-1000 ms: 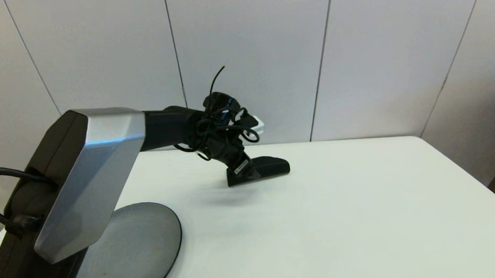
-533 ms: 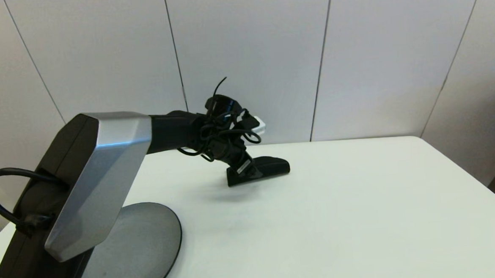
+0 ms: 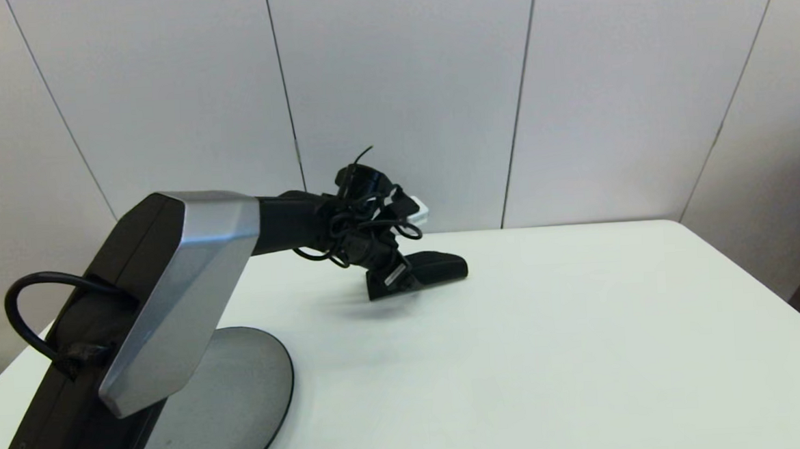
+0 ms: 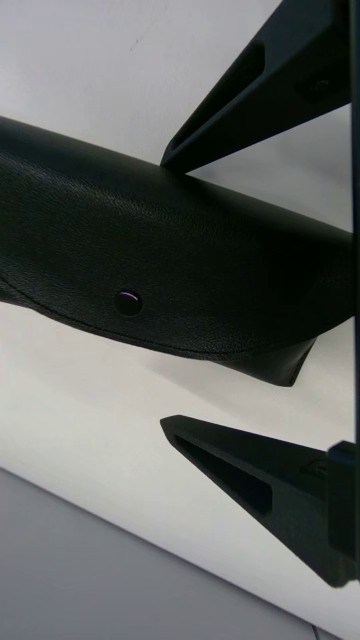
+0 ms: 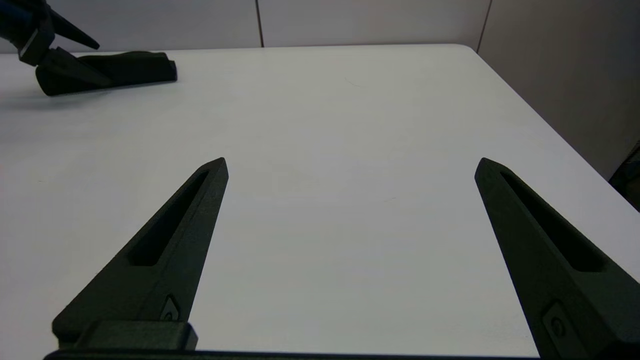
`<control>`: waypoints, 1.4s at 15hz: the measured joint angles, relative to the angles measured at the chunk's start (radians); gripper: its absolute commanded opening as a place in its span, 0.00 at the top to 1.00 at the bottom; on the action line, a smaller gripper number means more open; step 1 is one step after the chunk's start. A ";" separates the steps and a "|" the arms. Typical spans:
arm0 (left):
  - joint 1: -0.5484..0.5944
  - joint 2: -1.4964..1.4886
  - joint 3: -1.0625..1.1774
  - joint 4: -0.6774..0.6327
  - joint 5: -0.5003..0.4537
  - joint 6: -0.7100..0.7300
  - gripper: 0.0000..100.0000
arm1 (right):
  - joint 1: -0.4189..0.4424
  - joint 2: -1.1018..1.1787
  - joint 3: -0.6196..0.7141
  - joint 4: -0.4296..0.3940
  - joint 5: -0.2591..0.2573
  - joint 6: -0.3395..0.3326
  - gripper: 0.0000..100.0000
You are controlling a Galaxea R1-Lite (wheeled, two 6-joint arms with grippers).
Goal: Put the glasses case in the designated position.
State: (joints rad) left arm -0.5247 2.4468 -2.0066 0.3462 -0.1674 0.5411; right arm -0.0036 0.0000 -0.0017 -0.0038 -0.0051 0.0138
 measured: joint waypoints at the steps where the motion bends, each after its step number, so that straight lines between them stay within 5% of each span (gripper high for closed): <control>1: 0.000 0.002 0.000 0.001 0.000 0.000 0.00 | 0.000 0.000 0.000 0.000 0.000 0.000 0.00; 2: 0.001 0.003 0.000 0.002 0.000 -0.001 0.00 | 0.000 0.000 0.000 0.000 0.000 0.000 0.00; 3: 0.001 0.004 0.000 0.003 -0.001 0.000 1.00 | 0.000 0.000 0.000 0.000 0.000 0.000 0.00; 21: 0.033 -0.054 0.001 0.004 0.000 -0.018 1.00 | 0.000 0.000 0.000 0.000 0.000 0.000 0.00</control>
State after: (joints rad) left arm -0.4917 2.3930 -2.0051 0.3506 -0.1672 0.5234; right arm -0.0036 0.0000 -0.0017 -0.0043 -0.0051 0.0134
